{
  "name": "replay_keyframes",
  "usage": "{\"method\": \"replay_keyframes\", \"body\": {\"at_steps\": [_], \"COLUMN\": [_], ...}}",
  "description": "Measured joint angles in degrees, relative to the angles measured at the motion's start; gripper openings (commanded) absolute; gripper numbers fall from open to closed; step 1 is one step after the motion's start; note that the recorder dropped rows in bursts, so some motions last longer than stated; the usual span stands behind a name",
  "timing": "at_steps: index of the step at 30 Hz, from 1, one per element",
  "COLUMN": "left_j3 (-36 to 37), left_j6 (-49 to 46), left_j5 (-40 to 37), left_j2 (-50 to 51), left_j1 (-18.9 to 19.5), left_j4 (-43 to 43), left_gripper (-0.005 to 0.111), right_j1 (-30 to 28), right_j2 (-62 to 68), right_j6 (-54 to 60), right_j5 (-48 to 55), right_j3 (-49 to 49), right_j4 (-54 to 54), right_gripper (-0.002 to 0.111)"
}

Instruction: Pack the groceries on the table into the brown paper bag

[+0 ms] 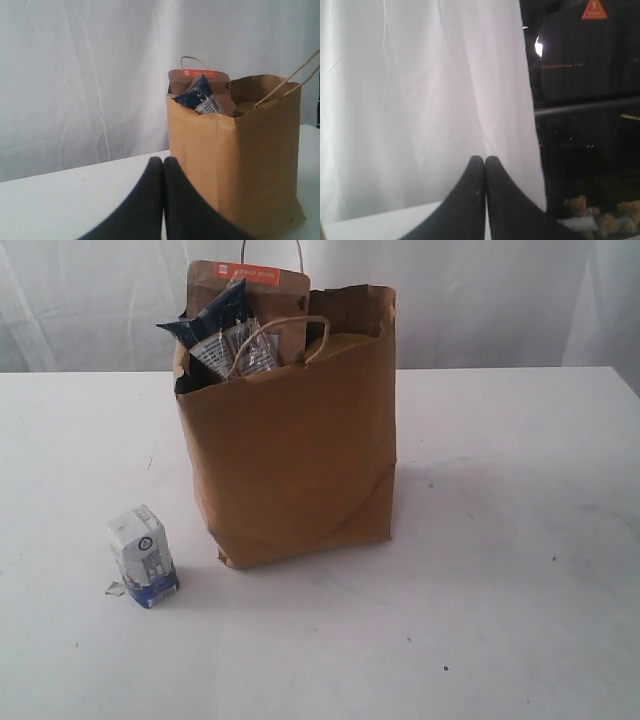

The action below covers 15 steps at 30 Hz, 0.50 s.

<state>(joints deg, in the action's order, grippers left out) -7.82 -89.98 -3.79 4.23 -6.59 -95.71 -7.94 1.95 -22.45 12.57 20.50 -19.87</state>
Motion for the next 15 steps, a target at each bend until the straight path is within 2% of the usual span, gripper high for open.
{"method": "replay_keyframes", "body": {"at_steps": [2, 5, 7, 9, 11, 15], "left_j3": [0.00, 0.00, 0.00, 0.00, 0.00, 0.00], "left_j6": [0.00, 0.00, 0.00, 0.00, 0.00, 0.00], "left_j5": [0.00, 0.00, 0.00, 0.00, 0.00, 0.00], "left_j2": [0.00, 0.00, 0.00, 0.00, 0.00, 0.00], "left_j1": [0.00, 0.00, 0.00, 0.00, 0.00, 0.00], "left_j4": [0.00, 0.00, 0.00, 0.00, 0.00, 0.00], "left_gripper": [0.000, 0.000, 0.000, 0.000, 0.000, 0.000], "right_j1": [0.00, 0.00, 0.00, 0.00, 0.00, 0.00], "right_j2": [-0.13, -0.27, -0.52, -0.63, -0.90, -0.99], "right_j6": [8.87, 29.12, 36.47, 39.48, 40.18, 37.19], "right_j5": [-1.90, -9.40, -17.37, -23.80, -24.69, -15.09], "right_j3": [-4.46, -12.29, -16.68, -19.25, -19.92, -20.00], "right_j4": [10.47, 29.52, 34.75, 37.26, 38.25, 36.73], "right_gripper": [0.000, 0.000, 0.000, 0.000, 0.000, 0.000]}}
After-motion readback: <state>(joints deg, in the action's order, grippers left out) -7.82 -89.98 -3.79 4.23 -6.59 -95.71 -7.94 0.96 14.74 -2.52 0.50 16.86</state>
